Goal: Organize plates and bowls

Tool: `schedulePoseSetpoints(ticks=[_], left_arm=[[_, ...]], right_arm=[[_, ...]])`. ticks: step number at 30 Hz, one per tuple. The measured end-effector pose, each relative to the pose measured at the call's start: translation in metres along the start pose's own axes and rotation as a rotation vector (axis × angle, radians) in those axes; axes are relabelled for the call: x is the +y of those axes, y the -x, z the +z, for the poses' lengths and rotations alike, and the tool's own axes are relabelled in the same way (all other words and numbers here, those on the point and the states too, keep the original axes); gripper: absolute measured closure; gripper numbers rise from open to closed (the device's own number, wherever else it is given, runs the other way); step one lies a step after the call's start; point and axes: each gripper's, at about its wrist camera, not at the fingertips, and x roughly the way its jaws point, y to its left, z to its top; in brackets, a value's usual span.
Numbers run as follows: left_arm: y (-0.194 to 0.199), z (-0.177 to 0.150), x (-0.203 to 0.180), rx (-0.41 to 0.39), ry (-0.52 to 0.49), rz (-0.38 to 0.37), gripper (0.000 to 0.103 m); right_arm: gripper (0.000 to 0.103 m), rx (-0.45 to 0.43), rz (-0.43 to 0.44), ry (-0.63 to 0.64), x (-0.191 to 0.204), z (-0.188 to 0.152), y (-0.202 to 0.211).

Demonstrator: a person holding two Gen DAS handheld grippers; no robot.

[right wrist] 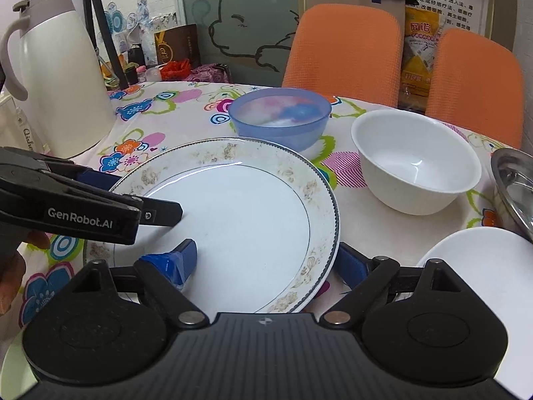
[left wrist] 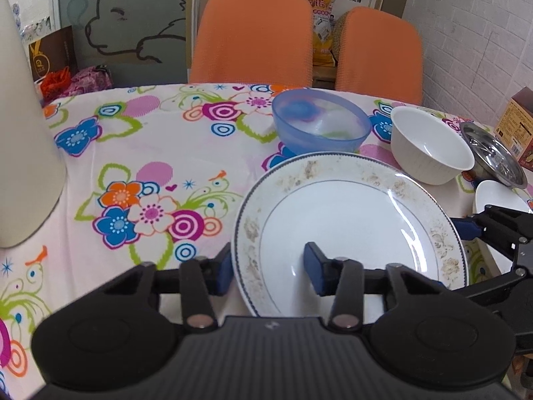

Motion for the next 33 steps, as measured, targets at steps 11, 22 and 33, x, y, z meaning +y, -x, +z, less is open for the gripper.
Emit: schedulePoseSetpoints(ticks=[11, 22, 33], left_arm=[[0.073, 0.012, -0.018, -0.065, 0.021, 0.032, 0.075], [0.133, -0.046, -0.040, -0.065, 0.000, 0.009, 0.075], [0.131, -0.116, -0.041, 0.016, 0.006, 0.028, 0.075]], right_arm=[[0.046, -0.100, -0.024, 0.034, 0.015, 0.008, 0.047], [0.046, -0.179, -0.040, 0.022, 0.042, -0.019, 0.122], [0.046, -0.094, -0.005, -0.078, 0.069, -0.092, 0.130]])
